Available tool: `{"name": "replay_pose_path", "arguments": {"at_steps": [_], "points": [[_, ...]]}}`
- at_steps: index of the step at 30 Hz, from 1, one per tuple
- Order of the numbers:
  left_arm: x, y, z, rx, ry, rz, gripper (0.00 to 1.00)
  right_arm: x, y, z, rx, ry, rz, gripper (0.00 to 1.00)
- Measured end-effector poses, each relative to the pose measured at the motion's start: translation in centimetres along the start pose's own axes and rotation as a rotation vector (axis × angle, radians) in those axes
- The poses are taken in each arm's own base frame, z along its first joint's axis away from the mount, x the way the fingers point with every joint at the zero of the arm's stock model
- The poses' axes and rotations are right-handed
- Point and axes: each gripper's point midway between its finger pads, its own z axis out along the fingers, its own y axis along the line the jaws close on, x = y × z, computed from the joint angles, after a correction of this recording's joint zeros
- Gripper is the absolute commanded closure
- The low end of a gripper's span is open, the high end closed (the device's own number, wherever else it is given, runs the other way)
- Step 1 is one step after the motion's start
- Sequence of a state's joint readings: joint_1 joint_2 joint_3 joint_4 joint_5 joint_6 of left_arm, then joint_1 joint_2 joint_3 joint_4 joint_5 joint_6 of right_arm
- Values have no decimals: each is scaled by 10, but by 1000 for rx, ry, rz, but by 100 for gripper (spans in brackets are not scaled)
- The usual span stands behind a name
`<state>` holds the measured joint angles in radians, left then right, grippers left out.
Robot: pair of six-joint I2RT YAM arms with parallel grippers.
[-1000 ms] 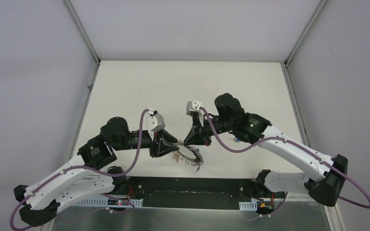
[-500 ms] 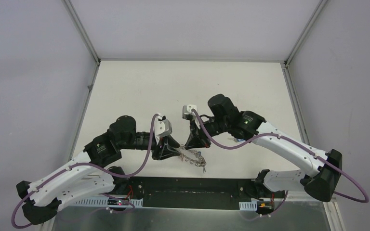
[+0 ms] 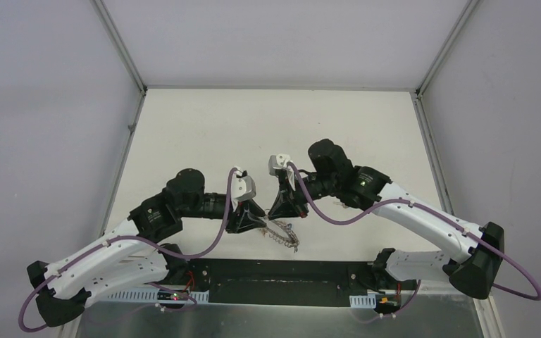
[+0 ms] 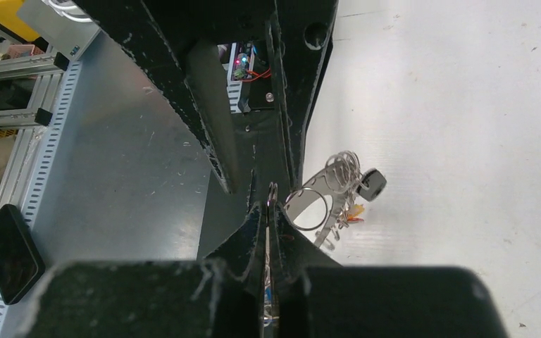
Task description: Put the keys on the keyring
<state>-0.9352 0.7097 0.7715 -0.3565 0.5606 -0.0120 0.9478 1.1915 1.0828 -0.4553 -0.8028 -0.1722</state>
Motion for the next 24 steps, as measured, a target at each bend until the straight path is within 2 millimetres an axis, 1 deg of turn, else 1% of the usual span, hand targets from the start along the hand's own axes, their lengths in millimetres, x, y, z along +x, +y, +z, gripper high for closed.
{"name": "replay_pose_path", "arguments": {"at_steps": [5, 7, 8, 9, 15, 16, 17, 18, 19, 20, 22, 24], "points": [[-2, 2, 4, 1, -8, -10, 78, -4, 1, 1, -9, -16, -5, 100], [-4, 2, 6, 2, -14, -15, 90, -6, 2, 1, -13, -23, -10, 100], [-5, 2, 7, 2, -17, -19, 97, -7, 2, 1, -14, -26, -13, 100], [-5, 2, 7, 4, -17, -22, 100, -7, 2, 1, -14, -26, -12, 100], [-2, 1, 7, 8, -10, -35, 100, -6, 4, 1, -22, -23, -6, 100], [-2, 1, 7, 7, -11, -38, 100, -6, 4, 1, -22, -23, -6, 80], [-2, 1, 6, 1, -12, -42, 100, -6, 4, 1, -22, -24, -7, 56], [-3, 2, 5, -6, -16, -45, 100, -7, 3, 1, -15, -27, -4, 48], [-4, 4, 4, -21, -18, -49, 100, -9, 2, 0, -2, -38, -7, 43], [-3, 6, 3, -37, -17, -56, 100, -11, 1, -1, 16, -53, -23, 41], [-3, 8, 2, -60, -16, -70, 100, -14, 2, -5, 38, -82, -42, 38], [-2, 12, -1, -89, -7, -89, 100, -16, 2, -10, 64, -108, -62, 37]]}}
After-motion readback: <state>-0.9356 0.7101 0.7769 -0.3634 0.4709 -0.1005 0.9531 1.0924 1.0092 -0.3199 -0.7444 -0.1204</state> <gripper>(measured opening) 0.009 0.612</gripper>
